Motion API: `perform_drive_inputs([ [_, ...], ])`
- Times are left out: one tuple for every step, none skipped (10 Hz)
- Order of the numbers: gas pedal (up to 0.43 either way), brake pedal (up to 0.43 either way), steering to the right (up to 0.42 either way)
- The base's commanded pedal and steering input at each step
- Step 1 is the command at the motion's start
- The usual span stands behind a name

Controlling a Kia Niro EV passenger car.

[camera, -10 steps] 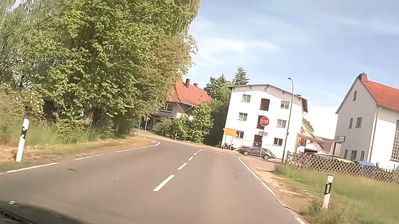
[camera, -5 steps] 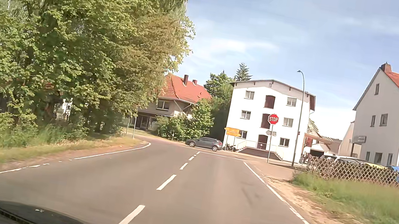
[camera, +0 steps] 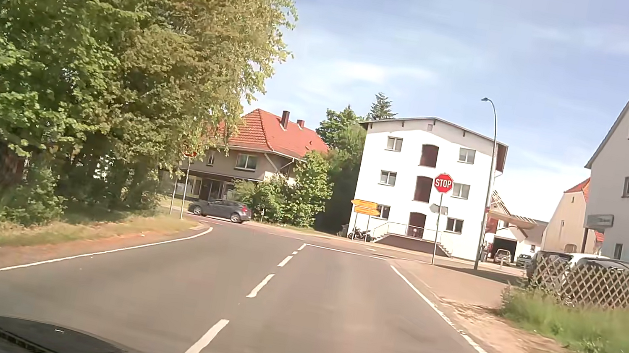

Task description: Follow the waypoints while adhering to traffic rules and regulations

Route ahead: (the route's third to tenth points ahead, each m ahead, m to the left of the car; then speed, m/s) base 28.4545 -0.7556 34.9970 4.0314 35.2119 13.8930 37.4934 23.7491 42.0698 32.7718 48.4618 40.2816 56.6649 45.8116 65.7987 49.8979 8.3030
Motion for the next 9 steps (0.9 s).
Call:
perform_drive_inputs([
  [0.000,0.073,0.027],
  [0.000,0.091,0.030],
  [0.000,0.110,0.030],
  [0.000,0.116,0.027],
  [0.000,0.116,0.018],
  [0.000,0.116,0.010],
  [0.000,0.122,0.006],
  [0.000,0.128,0.006],
  [0.000,0.134,0.006],
])
